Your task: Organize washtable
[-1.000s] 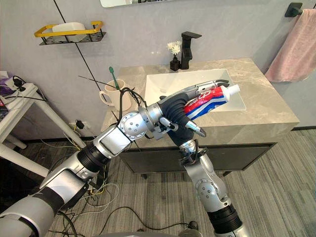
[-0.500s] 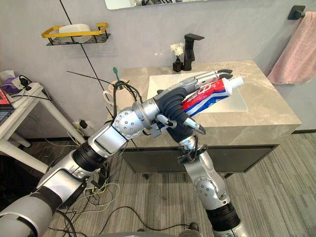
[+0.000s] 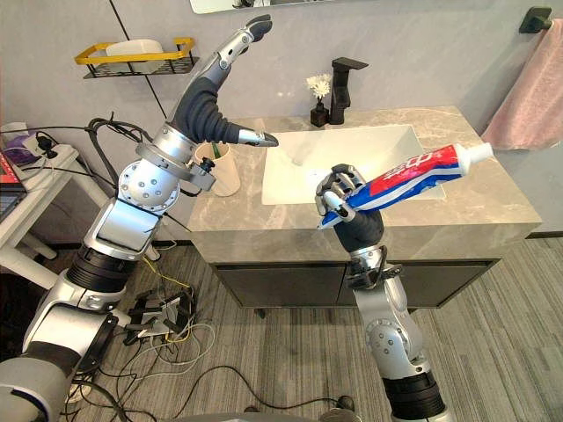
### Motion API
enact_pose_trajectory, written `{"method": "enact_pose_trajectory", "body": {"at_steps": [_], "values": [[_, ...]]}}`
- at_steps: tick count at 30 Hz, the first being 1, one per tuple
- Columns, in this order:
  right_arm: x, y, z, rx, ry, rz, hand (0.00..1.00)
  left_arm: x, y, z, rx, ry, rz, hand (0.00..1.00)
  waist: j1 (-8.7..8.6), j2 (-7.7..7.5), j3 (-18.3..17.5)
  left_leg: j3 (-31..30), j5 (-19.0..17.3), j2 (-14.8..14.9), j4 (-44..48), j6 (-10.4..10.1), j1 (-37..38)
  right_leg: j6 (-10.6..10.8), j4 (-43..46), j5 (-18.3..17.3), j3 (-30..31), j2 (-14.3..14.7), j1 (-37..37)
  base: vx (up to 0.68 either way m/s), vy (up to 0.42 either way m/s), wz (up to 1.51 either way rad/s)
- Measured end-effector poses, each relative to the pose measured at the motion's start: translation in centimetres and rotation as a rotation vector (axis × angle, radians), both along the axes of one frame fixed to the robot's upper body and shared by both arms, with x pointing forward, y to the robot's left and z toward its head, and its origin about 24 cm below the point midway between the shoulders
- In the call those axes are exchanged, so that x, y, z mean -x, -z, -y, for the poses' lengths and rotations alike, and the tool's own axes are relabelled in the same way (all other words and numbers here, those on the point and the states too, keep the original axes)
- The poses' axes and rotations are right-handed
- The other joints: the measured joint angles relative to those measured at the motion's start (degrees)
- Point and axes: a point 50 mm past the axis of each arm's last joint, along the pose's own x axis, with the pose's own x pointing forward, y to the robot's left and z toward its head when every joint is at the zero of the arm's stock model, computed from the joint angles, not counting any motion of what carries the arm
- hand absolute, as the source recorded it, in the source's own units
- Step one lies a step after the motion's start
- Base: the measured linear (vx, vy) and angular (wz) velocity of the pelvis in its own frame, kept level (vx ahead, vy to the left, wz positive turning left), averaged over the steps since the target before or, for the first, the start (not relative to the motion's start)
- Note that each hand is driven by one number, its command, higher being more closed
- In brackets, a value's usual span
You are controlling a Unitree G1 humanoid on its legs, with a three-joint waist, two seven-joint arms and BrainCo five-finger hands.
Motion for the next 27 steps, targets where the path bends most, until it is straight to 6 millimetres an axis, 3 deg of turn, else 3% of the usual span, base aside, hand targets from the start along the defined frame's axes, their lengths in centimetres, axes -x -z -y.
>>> {"method": "enact_pose_trajectory", "body": {"at_steps": [2, 6, 14, 19, 22, 23, 27], "values": [[0.0, 0.0, 0.1, 0.000, 0.006, 0.001, 1.00, 0.0, -0.7, -1.2, 0.021, -0.038, 0.023, 0.00, 0.02, 0.00, 0.0, 0.0, 0.0, 0.0, 0.0, 0.0, 0.0, 0.0, 0.0, 0.0, 0.0, 0.0, 0.0, 0.00, 0.000, 0.00], [0.1, 0.0, 0.6, -0.001, 0.026, 0.000, 1.00, 0.9, -3.4, -5.9, 0.120, -0.181, 0.130, 0.00, 0.31, -0.02, 0.0, 0.0, 0.0, 0.0, 0.0, 0.0, 0.0, 0.0, 0.0, 0.0, 0.1, 0.0, 0.0, 0.00, 0.000, 0.00], [0.6, -0.4, 2.4, 0.002, 0.106, 0.020, 1.00, 3.6, -3.6, -11.4, 0.280, -0.307, 0.204, 0.00, 1.51, -0.12, 0.0, 0.0, 0.0, 0.1, 0.0, 0.0, 0.0, -0.1, 0.0, 0.0, 0.1, 0.0, 0.0, 0.00, 0.000, 0.00], [0.6, -1.3, 5.5, 0.049, 0.236, 0.040, 1.00, 6.0, -2.3, -15.5, 0.425, -0.387, 0.217, 0.00, 2.25, -0.46, -0.1, 0.0, 0.0, 0.2, 0.0, 0.0, 0.0, -0.1, 0.0, 0.0, 0.0, 0.0, 0.1, 0.00, 0.000, 0.00], [0.7, -2.9, 9.2, 0.172, 0.399, 0.076, 1.00, 7.5, -0.5, -17.3, 0.487, -0.405, 0.170, 0.00, 3.27, -1.31, -0.7, -0.1, 0.0, 0.2, -0.1, 0.0, 0.1, -0.1, 0.0, 0.0, -0.1, -0.1, 0.3, 0.00, 0.000, 0.02], [0.1, -4.3, 11.4, 0.260, 0.498, 0.100, 1.00, 8.3, 0.7, -18.2, 0.495, -0.422, 0.131, 0.00, 3.39, -2.11, -1.2, -0.3, 0.1, 0.1, -0.2, 0.0, 0.2, -0.1, 0.0, 0.0, -0.2, -0.1, 0.4, 0.00, 0.000, 0.05], [-0.8, -7.5, 14.6, 0.427, 0.692, 0.162, 1.00, 9.3, 3.5, -18.7, 0.532, -0.425, 0.046, 0.00, 3.65, -3.22, -1.9, -1.4, 0.1, 0.0, -0.4, 0.0, 0.0, -0.1, 0.0, -0.1, -1.1, -0.2, 0.8, 0.00, 0.000, 0.13]]}}
